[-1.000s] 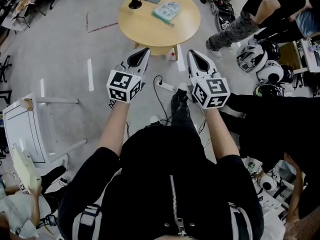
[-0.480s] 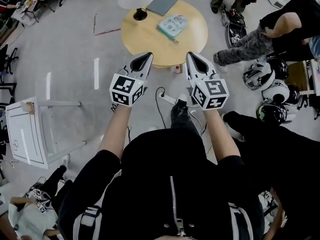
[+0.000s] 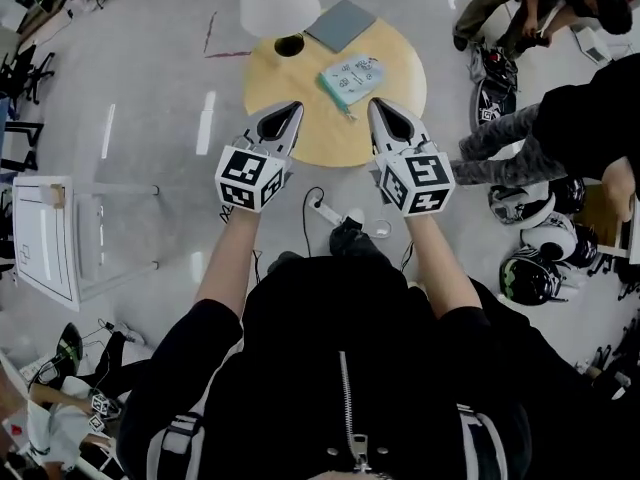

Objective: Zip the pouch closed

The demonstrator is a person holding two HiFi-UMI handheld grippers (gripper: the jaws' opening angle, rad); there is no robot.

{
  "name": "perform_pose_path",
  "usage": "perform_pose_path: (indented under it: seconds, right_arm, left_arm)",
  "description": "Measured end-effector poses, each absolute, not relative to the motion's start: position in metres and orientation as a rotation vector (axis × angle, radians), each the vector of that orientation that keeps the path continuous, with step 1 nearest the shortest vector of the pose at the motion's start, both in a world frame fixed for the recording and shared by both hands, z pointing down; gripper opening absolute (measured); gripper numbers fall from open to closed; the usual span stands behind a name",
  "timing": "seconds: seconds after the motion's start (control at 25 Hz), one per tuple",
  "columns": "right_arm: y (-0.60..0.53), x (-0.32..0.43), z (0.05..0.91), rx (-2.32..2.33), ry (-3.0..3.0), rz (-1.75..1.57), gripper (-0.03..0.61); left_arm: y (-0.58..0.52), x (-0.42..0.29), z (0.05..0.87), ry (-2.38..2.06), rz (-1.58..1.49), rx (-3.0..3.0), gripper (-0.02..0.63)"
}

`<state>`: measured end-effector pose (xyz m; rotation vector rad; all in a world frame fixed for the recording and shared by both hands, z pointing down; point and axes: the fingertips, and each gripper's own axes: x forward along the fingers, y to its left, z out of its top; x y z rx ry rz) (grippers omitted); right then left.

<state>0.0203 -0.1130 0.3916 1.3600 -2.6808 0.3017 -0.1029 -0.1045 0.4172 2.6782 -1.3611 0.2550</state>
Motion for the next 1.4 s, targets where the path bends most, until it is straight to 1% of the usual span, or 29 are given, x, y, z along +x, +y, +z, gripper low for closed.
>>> perform_pose_path:
  seconds: [0.32,0.68,1.04,1.4]
  right_arm:
    - [-0.173,0.035,0.406,1.233,-2.726,0.312,0.003]
    - [-0.205,0.012,0.435,1.211,-2.688,0.344,0.005]
    - [-0.231,0.005,0.493,1.218,-2.582,0.387,0.005]
    - [-0.215,0.007,0.568,1.061,-2.452,0.319,0.009]
  left_arm:
    - [-0.142,-0.083,0.433,-1.429,0.289,2.605,0.002]
    - [-0.182,-0.098,0.455,-1.36,0.301,2.592,0.002]
    - [-0.216,-0.101,0.498,-1.242,0.332,2.577,0.002]
    - [-0.205,-0.098,0.539,-1.178,0.375,2.514,0.002]
